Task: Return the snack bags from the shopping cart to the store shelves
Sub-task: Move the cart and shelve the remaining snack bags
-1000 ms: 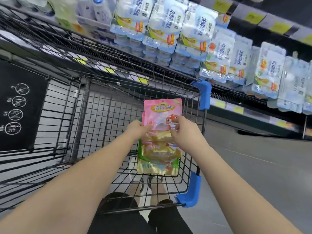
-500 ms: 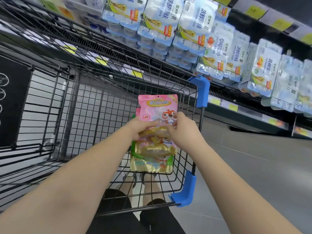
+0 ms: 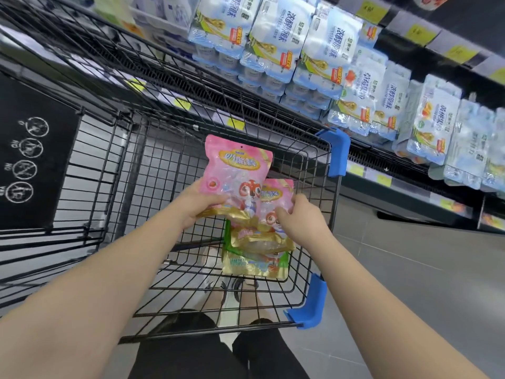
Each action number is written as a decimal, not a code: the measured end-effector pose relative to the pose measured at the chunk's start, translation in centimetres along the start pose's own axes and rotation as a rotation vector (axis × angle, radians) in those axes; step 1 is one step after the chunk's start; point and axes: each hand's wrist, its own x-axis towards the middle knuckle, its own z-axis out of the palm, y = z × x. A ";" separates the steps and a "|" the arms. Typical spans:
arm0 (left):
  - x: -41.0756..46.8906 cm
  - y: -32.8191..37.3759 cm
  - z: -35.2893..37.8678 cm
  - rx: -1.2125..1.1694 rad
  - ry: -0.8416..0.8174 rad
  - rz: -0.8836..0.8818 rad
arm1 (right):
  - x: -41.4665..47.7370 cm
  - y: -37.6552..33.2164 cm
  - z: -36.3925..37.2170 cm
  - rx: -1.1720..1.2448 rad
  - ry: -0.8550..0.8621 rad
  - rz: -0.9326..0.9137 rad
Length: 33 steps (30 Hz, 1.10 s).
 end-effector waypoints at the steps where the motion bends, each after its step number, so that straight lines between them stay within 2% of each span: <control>1: -0.4 0.0 -0.8 0.009 0.003 0.009 | 0.1 0.1 0.3 -0.004 -0.006 0.016; 10: -3.9 -0.1 -5.7 0.040 -0.041 0.037 | 2.4 0.0 4.2 0.003 -0.066 0.271; 15: -5.8 -1.3 -7.0 0.023 -0.037 0.059 | 3.7 1.0 5.7 0.133 -0.081 0.316; 23: -7.4 -2.4 -8.2 0.030 0.004 0.080 | 4.2 1.8 6.0 0.190 -0.056 0.362; 29: -8.1 -2.6 -8.4 0.036 0.022 0.092 | 5.8 4.2 6.7 0.709 -0.287 0.407; 33: -9.0 -2.4 -8.5 0.040 0.042 0.096 | 3.7 3.5 6.1 0.877 -0.340 0.367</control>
